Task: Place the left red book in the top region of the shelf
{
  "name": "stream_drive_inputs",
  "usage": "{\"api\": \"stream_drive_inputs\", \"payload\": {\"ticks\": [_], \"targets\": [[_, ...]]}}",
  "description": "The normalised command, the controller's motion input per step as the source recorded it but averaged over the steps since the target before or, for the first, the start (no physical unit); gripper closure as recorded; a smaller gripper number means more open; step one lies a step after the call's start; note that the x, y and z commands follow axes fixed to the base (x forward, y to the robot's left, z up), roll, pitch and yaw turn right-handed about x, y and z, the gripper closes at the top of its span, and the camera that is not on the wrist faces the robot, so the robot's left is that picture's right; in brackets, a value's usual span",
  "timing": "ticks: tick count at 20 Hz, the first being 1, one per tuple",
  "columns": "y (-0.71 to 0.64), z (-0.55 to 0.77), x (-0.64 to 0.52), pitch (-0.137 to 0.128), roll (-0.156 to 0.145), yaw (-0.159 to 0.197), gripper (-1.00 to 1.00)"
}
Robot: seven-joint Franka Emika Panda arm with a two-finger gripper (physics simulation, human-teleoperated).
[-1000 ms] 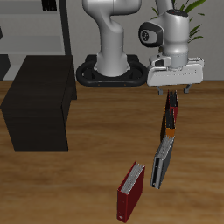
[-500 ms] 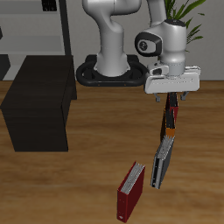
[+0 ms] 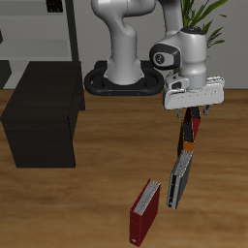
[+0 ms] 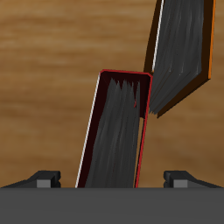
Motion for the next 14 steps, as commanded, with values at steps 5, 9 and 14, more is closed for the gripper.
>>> {"api": "stream_drive_inputs", "payload": {"ticks": [5, 9, 14], "targets": [[-0.02, -0.04, -0.02, 0.031, 0.012, 0.001, 1.00], [-0.07, 0.12, -0.01, -0.005, 0.001, -0.006, 1.00], [-0.06, 0.19, -0.19, -0.019, 0.023, 0.003, 1.00]]}}
